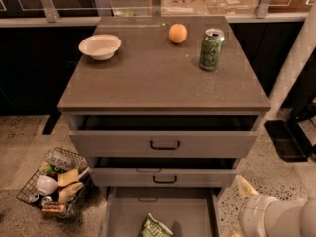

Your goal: Pick green rice chip bag from bottom drawer and place on counter

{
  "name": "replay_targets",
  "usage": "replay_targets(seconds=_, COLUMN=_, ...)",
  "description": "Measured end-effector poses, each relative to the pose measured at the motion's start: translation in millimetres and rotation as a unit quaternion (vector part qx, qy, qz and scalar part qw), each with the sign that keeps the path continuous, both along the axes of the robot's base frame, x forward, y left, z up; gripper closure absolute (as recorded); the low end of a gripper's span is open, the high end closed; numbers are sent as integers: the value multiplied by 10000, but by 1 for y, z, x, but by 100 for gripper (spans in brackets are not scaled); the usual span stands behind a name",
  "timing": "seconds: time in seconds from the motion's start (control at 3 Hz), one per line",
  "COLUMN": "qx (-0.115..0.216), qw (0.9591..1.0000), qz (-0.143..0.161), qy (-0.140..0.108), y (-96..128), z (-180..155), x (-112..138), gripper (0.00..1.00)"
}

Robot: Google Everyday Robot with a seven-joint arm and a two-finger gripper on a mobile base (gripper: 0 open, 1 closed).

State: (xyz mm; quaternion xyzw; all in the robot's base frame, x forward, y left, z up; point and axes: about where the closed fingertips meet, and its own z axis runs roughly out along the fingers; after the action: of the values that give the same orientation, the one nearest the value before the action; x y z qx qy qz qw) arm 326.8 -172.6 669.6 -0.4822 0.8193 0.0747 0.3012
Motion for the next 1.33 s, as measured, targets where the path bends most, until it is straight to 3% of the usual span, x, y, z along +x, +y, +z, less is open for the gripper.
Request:
replay_targets(seconds=0.33, qx=-298, qw=9984, qz=351, qy=336, y=38, z=-71, x=-18, gripper=0)
replay_targets(seconds=0.67, qx=-510, qw=9940, qz=689, qy=677, y=59, z=-137, x=-49, gripper=0)
replay_targets(seconds=1.0, qx=-412, qw=9930, qz=662, qy=882, y=68, z=-180, x=-60, gripper=0)
replay_targets(seconds=1.33, qx=-187, qw=9943, qz=567, qy=889, y=82, z=-214, x=-47, gripper=0)
